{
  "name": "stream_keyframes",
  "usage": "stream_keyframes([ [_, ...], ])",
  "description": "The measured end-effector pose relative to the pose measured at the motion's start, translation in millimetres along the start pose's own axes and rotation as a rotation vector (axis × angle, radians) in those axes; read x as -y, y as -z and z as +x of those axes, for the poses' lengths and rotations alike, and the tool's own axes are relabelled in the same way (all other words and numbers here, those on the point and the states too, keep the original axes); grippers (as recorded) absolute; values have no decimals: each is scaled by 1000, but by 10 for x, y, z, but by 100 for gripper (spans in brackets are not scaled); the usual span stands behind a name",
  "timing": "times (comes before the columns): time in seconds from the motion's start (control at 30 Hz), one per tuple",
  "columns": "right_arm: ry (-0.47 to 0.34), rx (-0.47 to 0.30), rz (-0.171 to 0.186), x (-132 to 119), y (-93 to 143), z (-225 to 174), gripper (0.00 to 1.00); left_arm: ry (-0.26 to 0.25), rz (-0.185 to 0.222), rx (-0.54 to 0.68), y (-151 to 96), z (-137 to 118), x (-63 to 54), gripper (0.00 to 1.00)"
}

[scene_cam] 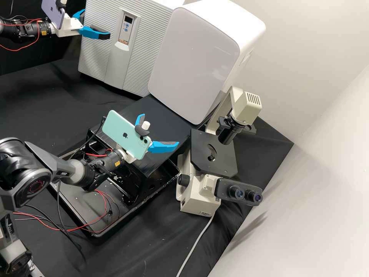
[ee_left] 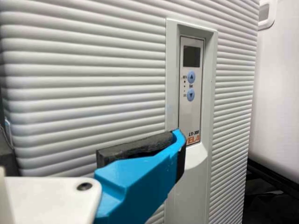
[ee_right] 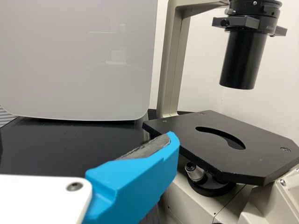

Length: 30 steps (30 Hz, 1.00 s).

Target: Open the incubator door

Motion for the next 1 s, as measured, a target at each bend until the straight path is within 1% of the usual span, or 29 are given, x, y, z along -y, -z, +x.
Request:
stream_keyframes([
  [0.3, 0, 0, 0, 0, 0, 0, 100, 2, -1, 0, -2, -1, 6, 100],
  [0.5, 0, 0, 0, 0, 0, 0, 100, 11, -13, -3, -11, -10, 51, 100],
  [0.57, 0, 0, 0, 0, 0, 0, 100, 8, -34, -8, -13, -20, 77, 100],
  [0.7, 0, 0, 0, 0, 0, 0, 100, 7, -60, -10, -27, -40, 134, 100],
  [0.83, 0, 0, 0, 0, 0, 0, 100, 19, -71, -11, -23, -73, 203, 100],
  [1.0, 0, 0, 0, 0, 0, 0, 100, 37, -72, -17, -16, -101, 266, 100],
])
